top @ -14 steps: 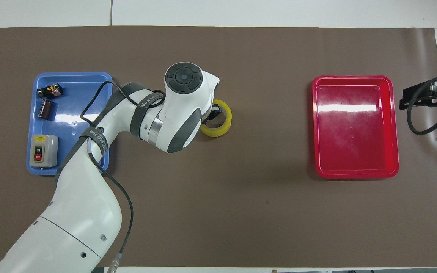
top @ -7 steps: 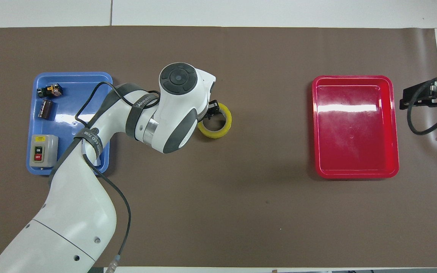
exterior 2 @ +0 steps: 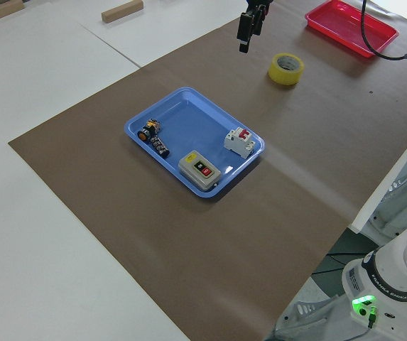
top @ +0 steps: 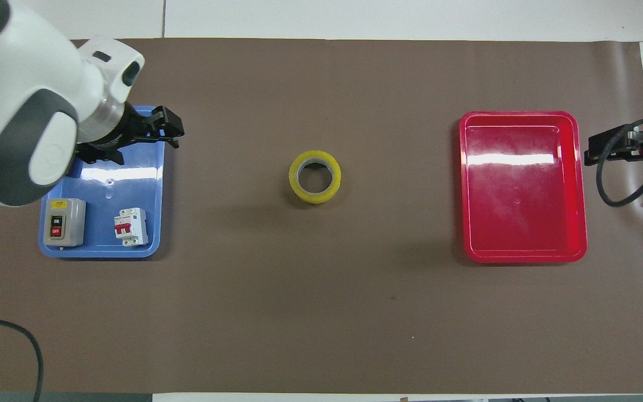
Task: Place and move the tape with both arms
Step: 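Reach the right gripper to the tape and grasp it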
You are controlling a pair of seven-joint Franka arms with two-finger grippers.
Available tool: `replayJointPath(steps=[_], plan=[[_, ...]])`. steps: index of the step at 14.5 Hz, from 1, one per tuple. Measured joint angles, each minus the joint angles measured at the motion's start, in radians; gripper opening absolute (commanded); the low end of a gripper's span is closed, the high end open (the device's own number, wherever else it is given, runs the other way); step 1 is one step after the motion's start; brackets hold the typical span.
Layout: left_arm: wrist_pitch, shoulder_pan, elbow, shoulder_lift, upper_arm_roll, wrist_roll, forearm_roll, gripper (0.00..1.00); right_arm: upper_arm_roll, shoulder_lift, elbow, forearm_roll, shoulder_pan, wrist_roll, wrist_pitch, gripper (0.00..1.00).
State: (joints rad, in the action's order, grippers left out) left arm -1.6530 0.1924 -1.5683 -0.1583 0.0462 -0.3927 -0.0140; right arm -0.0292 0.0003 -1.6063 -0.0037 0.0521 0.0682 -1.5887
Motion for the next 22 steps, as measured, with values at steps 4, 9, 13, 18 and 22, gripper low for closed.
replayJointPath(steps=[4, 9, 13, 18, 22], plan=[[0.152, -0.134, -0.006, 0.094, -0.002, 0.241, 0.0, 1.0, -0.022, 0.005, -0.027, 0.008, -0.123, 0.031, -0.059, 1.0], [0.166, -0.162, -0.025, 0.121, 0.002, 0.289, 0.0, 1.0, -0.031, 0.151, -0.076, 0.009, -0.328, 0.266, -0.311, 1.0], [0.172, -0.161, -0.064, 0.171, 0.012, 0.296, 0.0, 1.0, -0.031, 0.3, -0.124, 0.009, -0.441, 0.412, -0.579, 1.0], [0.16, -0.153, -0.139, 0.226, 0.018, 0.302, -0.001, 1.0, -0.03, 0.459, -0.12, -0.038, -0.54, 0.535, -0.778, 1.0], [0.14, -0.16, -0.147, 0.225, 0.011, 0.311, -0.001, 1.0, -0.025, 0.501, -0.12, -0.072, -0.543, 0.539, -0.837, 1.0]])
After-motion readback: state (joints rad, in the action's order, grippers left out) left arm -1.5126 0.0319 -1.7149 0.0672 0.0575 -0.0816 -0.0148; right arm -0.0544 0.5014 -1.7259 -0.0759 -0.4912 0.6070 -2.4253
